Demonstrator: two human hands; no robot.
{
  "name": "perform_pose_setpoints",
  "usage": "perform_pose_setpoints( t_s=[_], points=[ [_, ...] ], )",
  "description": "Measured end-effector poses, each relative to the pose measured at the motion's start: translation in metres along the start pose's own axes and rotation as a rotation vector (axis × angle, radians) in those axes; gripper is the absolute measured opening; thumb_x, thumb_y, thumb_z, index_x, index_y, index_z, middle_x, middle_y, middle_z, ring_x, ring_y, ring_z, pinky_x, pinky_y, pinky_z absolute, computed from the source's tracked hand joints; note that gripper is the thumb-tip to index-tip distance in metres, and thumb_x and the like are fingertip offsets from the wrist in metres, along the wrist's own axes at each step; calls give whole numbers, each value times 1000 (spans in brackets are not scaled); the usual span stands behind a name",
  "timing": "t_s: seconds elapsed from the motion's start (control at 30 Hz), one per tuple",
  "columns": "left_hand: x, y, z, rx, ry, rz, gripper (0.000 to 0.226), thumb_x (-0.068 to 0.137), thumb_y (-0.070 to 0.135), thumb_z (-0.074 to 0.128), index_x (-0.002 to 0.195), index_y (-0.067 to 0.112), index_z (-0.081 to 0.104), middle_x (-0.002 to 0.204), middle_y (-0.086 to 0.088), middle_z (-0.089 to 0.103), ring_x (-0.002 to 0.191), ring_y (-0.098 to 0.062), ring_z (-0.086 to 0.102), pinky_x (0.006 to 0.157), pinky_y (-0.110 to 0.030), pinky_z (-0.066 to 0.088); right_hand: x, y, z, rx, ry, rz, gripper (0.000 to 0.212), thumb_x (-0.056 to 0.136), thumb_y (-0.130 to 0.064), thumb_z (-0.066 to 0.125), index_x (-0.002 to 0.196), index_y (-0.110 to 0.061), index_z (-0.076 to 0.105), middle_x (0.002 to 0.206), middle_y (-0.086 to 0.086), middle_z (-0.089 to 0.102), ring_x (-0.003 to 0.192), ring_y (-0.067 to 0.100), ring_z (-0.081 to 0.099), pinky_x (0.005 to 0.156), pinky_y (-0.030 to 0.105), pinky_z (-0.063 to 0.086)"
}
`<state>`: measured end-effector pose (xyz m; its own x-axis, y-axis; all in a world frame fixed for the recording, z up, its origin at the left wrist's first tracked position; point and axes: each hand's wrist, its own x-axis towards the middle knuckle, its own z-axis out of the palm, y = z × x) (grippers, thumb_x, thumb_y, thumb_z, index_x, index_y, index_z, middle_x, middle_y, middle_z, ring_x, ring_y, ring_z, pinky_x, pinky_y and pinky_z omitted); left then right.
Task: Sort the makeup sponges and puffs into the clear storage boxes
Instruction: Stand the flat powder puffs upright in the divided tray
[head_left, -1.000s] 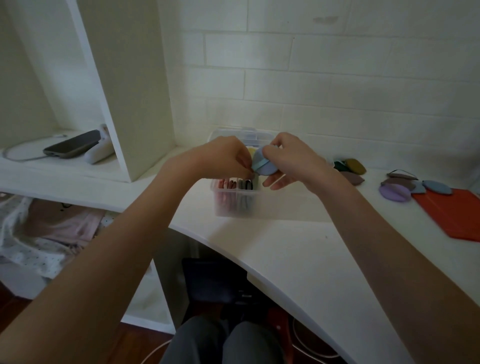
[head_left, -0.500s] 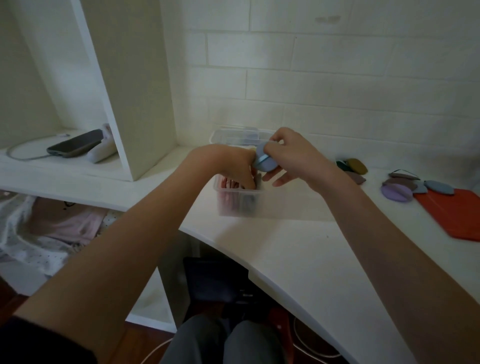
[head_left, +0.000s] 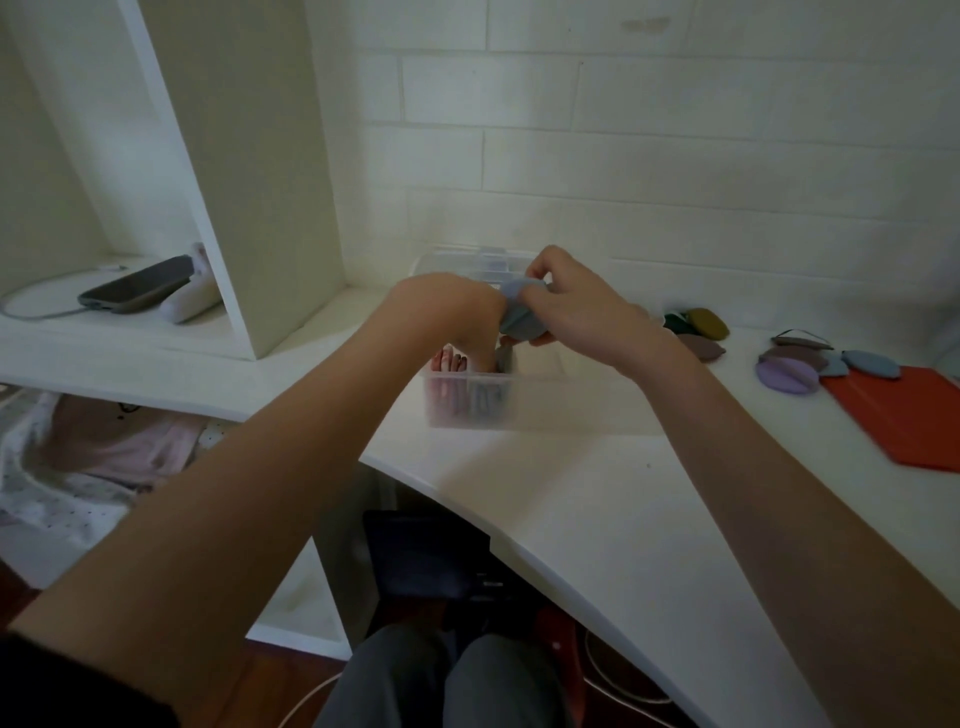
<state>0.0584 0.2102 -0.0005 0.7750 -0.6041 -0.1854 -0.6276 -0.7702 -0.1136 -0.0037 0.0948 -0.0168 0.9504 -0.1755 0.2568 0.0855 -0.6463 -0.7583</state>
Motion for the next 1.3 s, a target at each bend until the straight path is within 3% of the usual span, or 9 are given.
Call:
perform_pose_setpoints(
  t_s=[0.13, 0.37, 0.5, 0.63, 0.77, 0.87, 1.07, 1.2, 1.3],
  points=[
    [-3, 4, -8, 14, -72, -75, 70, 72, 37, 77, 131, 14, 48, 116, -9, 57, 106, -27, 55, 98, -40, 46, 2, 1, 0, -23, 68, -58, 13, 95, -23, 47, 97, -11, 44, 86, 7, 60, 79, 23, 66, 66, 35, 55],
    [-4, 7, -12, 99, -133, -109, 80, 66, 37, 83, 133, 13, 45, 106, -8, 52, 106, -29, 54, 100, -41, 45, 0, -2, 1, 51, 39, -84, 9, 94, -22, 47, 94, -13, 44, 90, 21, 64, 71, 28, 69, 64, 38, 56],
    [-4, 8, -8, 56, -135, -142, 74, 75, 34, 77, 137, 12, 42, 108, -8, 49, 103, -26, 51, 96, -36, 44, -1, -2, 1, 65, 56, -79, 6, 94, -18, 44, 97, -12, 44, 89, 20, 63, 64, 23, 68, 53, 26, 52],
    [-9, 3, -7, -24, -115, -130, 68, 80, 35, 73, 136, 9, 45, 116, -9, 53, 110, -27, 52, 96, -34, 43, 0, -3, 2, 84, 27, -76, 8, 95, -20, 44, 98, -13, 43, 98, 18, 62, 78, 25, 67, 55, 22, 54],
    [-13, -10, -7, -227, -79, -96, 38, 81, 28, 72, 107, 5, 57, 89, -8, 57, 81, -22, 55, 74, -30, 48, 0, -2, 9, 152, -41, -46, 9, 95, -21, 47, 96, -14, 43, 105, 21, 62, 85, 29, 69, 70, 36, 57],
    [-17, -20, -2, -480, -45, -111, 21, 83, 20, 71, 77, 11, 53, 82, -6, 55, 72, -15, 53, 64, -25, 48, 0, -3, 9, 133, 11, -69, 5, 95, -17, 46, 95, -13, 43, 92, 14, 59, 80, 25, 62, 62, 27, 55],
    [-28, -16, 9, -684, 48, -96, 21, 88, 16, 63, 70, 12, 52, 72, -4, 54, 62, -13, 51, 59, -21, 47, -4, -4, 9, 89, 28, -108, 6, 97, -17, 43, 97, -12, 41, 85, 6, 51, 70, 15, 55, 46, 15, 48],
    [-32, -13, 13, -747, 118, -85, 17, 88, 16, 63, 75, 6, 57, 76, -9, 58, 72, -22, 57, 79, -36, 54, -6, -6, 7, 88, 59, -122, 5, 98, -14, 41, 97, -10, 38, 80, 2, 48, 66, 14, 53, 42, 11, 43],
    [-35, -9, 18, -728, 209, -66, 17, 91, 15, 58, 78, 4, 59, 72, -8, 55, 74, -24, 55, 67, -32, 51, -7, -7, 7, 72, 88, -132, 5, 98, -13, 40, 97, -9, 37, 77, 2, 48, 60, 10, 52, 39, 10, 39]
  ],
)
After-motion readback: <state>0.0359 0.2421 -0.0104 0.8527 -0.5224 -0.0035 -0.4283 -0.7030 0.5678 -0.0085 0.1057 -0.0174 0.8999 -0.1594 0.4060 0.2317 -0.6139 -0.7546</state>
